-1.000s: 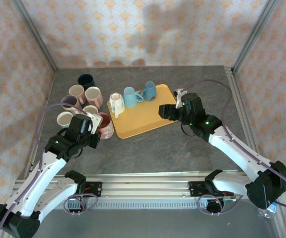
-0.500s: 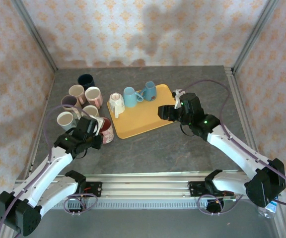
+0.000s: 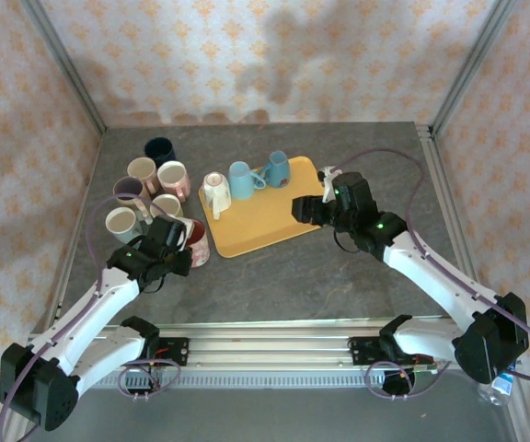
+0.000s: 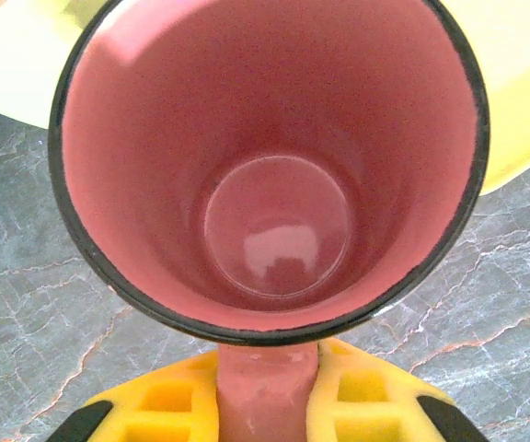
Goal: Turn the mug right side up
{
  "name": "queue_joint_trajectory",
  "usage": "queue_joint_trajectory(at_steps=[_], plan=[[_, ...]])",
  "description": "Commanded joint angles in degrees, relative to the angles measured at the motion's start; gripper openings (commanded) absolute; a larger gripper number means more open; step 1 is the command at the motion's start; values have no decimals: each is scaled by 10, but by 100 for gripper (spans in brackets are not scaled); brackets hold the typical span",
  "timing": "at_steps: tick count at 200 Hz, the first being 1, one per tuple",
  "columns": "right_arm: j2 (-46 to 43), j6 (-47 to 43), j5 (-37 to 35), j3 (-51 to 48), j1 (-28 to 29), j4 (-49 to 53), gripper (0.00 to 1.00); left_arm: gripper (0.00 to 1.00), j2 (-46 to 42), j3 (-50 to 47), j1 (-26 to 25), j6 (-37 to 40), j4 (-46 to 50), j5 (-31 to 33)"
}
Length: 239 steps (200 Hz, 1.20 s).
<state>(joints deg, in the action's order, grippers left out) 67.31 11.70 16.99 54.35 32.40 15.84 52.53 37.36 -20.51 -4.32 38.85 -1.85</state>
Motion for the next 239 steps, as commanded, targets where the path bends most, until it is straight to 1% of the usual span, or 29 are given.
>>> queue_joint_trajectory(at_steps=[1, 19, 51, 64, 119, 167, 239], plan=[[2, -8, 2, 22, -3, -2, 65, 9, -4, 16, 3, -9, -49, 36], [2, -9, 2, 21, -3, -1, 65, 16, -2, 17, 3, -8, -47, 35], [2, -10, 3, 22, -4, -2, 65, 32, 2, 19, 3, -10, -44, 32], [2, -10, 2, 22, -3, -2, 65, 37, 6, 20, 3, -10, -41, 30], [3, -12, 3, 27, -7, 2, 65, 44, 16, 24, 3, -11, -37, 27], [19, -13, 8, 34, -9, 2, 65, 47, 12, 30, 3, -17, -25, 25], [29, -19, 5, 42, -10, 6, 65, 51, -4, 137, 3, 4, 42, 6]])
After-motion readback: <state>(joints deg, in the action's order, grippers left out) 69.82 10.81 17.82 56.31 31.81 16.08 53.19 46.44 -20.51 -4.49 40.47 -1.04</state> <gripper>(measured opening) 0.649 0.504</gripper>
